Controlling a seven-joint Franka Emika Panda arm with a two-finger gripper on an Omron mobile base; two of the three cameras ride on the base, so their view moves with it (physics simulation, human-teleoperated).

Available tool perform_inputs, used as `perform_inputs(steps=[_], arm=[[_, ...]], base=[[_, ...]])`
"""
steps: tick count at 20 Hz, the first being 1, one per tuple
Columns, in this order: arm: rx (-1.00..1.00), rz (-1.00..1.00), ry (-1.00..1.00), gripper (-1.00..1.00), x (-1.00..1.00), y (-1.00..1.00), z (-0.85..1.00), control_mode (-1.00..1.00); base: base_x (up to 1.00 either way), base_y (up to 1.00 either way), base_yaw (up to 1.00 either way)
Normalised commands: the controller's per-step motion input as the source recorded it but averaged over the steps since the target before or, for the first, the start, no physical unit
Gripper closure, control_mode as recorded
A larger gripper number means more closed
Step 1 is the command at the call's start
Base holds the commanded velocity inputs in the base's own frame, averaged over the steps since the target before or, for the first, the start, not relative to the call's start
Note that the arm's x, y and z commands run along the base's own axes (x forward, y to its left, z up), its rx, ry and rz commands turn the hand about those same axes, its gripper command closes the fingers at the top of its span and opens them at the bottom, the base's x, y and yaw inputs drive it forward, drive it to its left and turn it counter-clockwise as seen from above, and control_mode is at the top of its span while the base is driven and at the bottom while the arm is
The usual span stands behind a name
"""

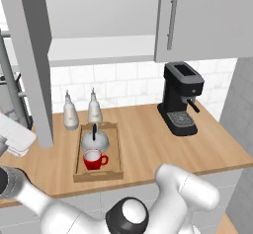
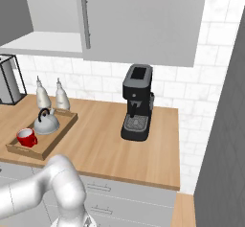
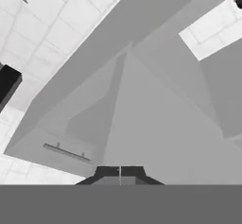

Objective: Pick the kettle from the counter and place it on the tray. Then pick the mug from the cabinet and place it on the tray. Then close the cabinet doors.

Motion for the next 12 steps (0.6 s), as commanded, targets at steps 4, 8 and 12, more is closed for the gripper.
perform_inputs(steps=[4, 8, 12], arm=[[-0.03, -0.04, -0.13, 1.00, 0.17, -0.24, 0.21, -1.00], [-0.02, -0.03, -0.10, 1.00, 0.02, -0.66, 0.16, -1.00], [0.00, 0.00, -0.03, 1.00, 0.00, -0.94, 0.34, -1.00]], base=[[0.00, 0.00, 0.00], [0.00, 0.00, 0.00], [0.00, 0.00, 0.00]])
